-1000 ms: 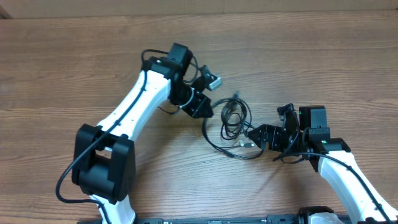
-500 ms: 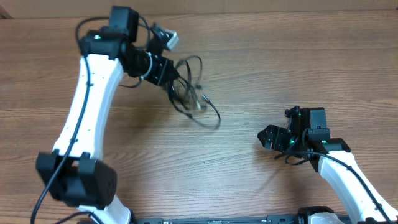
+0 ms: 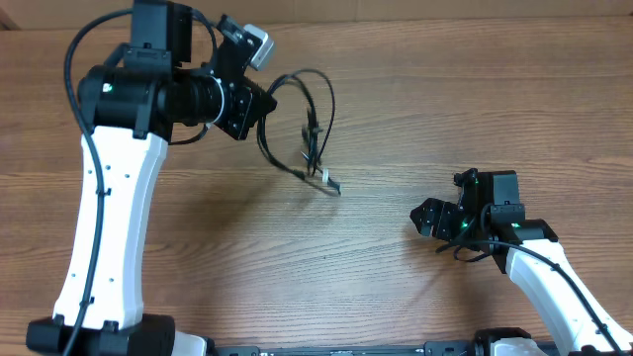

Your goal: Untangle cables

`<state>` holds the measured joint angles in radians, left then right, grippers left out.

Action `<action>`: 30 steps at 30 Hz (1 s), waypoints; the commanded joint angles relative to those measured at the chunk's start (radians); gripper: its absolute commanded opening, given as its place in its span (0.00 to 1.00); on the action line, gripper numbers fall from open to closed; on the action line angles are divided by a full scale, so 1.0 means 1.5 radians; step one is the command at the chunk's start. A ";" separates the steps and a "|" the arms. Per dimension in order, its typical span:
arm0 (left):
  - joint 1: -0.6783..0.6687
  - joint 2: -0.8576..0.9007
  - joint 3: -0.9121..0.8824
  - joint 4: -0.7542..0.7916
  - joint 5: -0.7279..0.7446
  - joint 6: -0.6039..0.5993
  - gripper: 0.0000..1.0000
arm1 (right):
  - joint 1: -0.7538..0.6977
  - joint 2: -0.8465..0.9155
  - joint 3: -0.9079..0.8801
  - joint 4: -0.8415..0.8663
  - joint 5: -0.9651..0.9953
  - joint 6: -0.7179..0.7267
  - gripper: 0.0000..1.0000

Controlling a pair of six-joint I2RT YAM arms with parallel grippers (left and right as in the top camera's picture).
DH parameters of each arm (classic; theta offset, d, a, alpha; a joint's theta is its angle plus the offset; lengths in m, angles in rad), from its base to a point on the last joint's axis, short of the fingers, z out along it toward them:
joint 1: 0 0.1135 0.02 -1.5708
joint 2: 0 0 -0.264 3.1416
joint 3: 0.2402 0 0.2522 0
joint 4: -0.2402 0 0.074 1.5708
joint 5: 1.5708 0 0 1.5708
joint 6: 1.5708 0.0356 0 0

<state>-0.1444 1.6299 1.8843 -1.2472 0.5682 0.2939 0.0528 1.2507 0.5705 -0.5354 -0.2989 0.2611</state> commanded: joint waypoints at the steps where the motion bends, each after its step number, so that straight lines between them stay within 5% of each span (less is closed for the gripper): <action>1: -0.005 0.034 -0.012 -0.022 -0.069 -0.010 0.04 | -0.002 0.001 0.013 0.001 0.007 0.003 0.83; 9: -0.003 0.045 -0.012 -0.023 -0.291 -0.168 0.04 | -0.002 0.001 0.013 -0.001 0.007 0.003 0.83; 18: -0.060 0.051 -0.012 -0.014 -0.201 -0.236 0.05 | -0.002 0.001 0.013 0.003 0.007 0.003 0.83; 19: -0.073 0.053 -0.012 -0.013 -0.202 -0.236 0.12 | -0.002 0.001 0.013 0.002 0.007 0.003 0.83; 21: -0.095 0.058 -0.012 -0.013 -0.205 -0.234 0.55 | -0.002 0.001 0.013 0.001 0.007 0.003 0.83; 22: -0.113 0.065 -0.012 -0.013 -0.217 -0.218 0.90 | -0.002 0.001 0.013 0.001 0.007 0.003 0.83; 30: -0.111 0.096 -0.012 -0.013 -0.346 -0.272 0.86 | -0.002 0.001 0.013 0.001 0.007 0.003 0.83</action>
<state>-0.3305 1.7435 1.8606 -1.2682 0.1390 -0.0444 0.0528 1.2507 0.5705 -0.5388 -0.2989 0.2619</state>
